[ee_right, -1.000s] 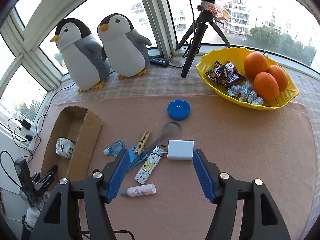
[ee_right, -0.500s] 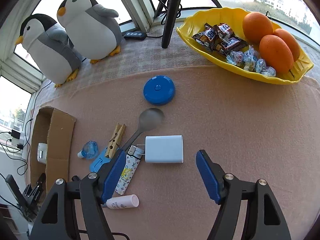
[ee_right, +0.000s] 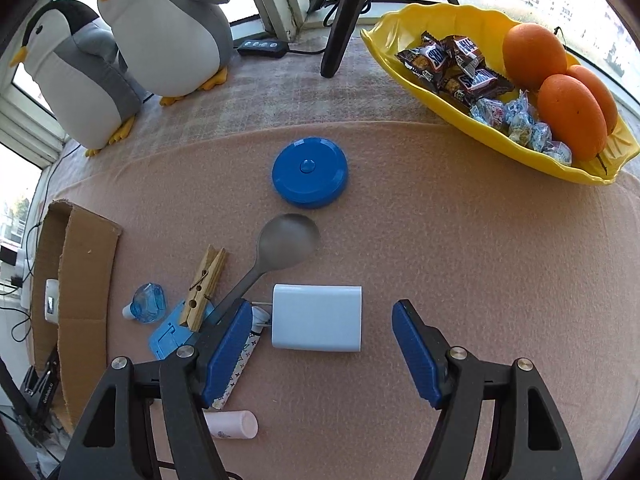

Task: Organize rigid objects
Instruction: 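Move the right gripper to the white USB charger and grasp it, then carry the white charger with the right gripper into the box and release, then move the right gripper to the patterned lighter and grasp it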

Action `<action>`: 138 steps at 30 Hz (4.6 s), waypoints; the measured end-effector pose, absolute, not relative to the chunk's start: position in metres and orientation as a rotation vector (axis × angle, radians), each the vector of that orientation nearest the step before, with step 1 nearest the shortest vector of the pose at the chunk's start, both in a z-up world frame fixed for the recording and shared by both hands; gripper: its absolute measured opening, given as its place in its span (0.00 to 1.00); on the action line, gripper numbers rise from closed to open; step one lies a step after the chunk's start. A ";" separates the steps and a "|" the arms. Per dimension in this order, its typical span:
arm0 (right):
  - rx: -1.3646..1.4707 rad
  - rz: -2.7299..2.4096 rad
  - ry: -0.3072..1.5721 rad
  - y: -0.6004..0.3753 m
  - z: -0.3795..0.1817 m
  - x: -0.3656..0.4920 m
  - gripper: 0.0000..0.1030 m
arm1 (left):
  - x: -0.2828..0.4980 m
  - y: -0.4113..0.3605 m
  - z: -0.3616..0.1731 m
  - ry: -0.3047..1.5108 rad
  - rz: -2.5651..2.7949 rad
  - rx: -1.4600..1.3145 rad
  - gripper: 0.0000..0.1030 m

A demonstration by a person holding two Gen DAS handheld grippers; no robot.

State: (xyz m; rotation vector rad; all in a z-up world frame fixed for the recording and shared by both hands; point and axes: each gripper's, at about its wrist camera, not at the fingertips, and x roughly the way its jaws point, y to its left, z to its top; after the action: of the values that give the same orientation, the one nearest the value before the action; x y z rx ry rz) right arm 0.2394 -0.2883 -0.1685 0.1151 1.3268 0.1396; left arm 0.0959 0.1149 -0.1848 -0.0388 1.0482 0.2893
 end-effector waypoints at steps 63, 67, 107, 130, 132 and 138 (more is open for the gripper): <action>-0.122 0.698 1.188 -0.052 -0.097 0.121 0.41 | 0.096 0.119 -0.186 1.036 0.285 -0.073 0.39; -0.143 0.705 1.191 -0.042 -0.105 0.123 0.41 | 0.096 0.120 -0.186 1.035 0.285 -0.073 0.39; -0.087 0.632 1.160 -0.084 -0.100 0.125 0.55 | 0.096 0.119 -0.186 1.029 0.291 -0.061 0.39; 0.213 0.286 1.271 -0.239 -0.137 0.177 0.60 | 0.096 0.119 -0.185 1.030 0.292 -0.050 0.39; 0.244 0.283 1.301 -0.242 -0.144 0.180 0.58 | 0.096 0.119 -0.185 1.030 0.292 -0.051 0.39; 0.245 0.253 1.346 -0.242 -0.160 0.191 0.48 | 0.096 0.119 -0.185 1.029 0.292 -0.051 0.39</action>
State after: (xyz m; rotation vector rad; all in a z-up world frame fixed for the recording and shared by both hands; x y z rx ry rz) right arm 0.1908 -0.2418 -0.1601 0.2451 1.3462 0.2534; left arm 0.0958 0.1186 -0.1848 -0.0508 1.0294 0.2921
